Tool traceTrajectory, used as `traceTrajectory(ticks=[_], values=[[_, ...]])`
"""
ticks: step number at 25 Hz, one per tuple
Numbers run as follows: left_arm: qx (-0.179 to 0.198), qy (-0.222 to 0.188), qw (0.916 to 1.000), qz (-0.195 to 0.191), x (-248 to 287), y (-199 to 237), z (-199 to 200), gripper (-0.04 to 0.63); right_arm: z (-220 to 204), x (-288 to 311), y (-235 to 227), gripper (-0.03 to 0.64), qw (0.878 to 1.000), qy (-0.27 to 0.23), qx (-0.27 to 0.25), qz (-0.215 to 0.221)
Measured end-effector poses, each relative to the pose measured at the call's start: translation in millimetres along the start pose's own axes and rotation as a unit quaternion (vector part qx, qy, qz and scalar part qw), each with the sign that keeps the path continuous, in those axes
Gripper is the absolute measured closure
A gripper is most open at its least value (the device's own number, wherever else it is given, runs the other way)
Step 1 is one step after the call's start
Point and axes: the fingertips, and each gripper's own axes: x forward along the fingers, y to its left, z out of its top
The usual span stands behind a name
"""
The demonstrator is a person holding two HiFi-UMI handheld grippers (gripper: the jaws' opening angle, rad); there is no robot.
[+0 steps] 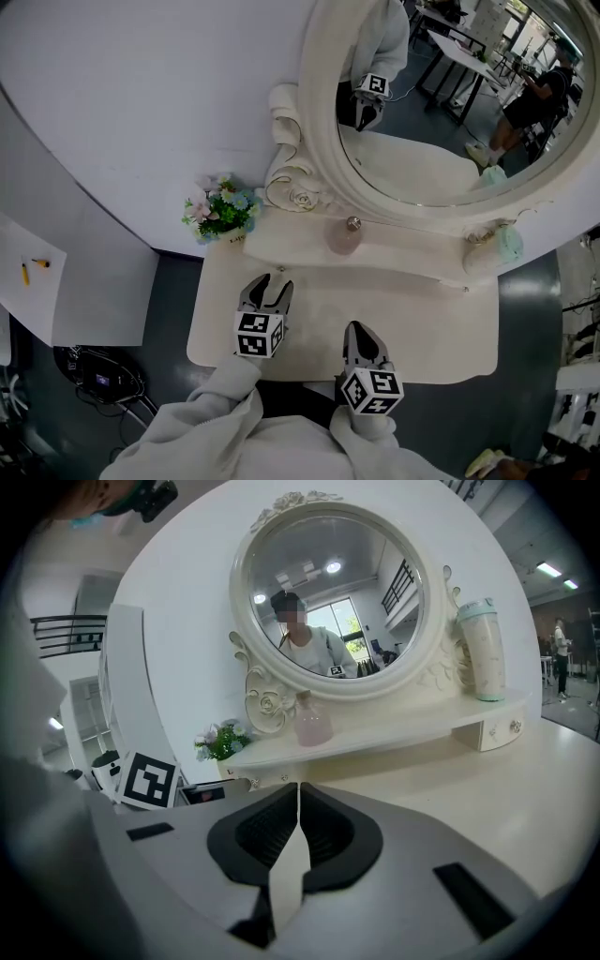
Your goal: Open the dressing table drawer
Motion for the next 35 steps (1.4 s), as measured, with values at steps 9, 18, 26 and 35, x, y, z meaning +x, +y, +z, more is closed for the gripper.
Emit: traceTrajectory(ticks=[9,18,26,35], values=[[0.027,0.028,0.9986,0.035,30,7,-7,0.379,0,-2,-10,0.581,1.0,0.0,0.008,-0.01],[0.021,0.033,0.9969,0.068,42,17,-8,0.482,-2,1,-15,0.581,1.0,0.005,0.012,-0.019],[0.021,0.04,0.9975,0.054,42,17,-9,0.494,-1,0,-13,0.581,1.0,0.001,0.012,-0.017],[0.021,0.044,0.9978,0.044,33,14,-13,0.494,-5,-2,-10,0.581,1.0,0.001,0.014,-0.015]])
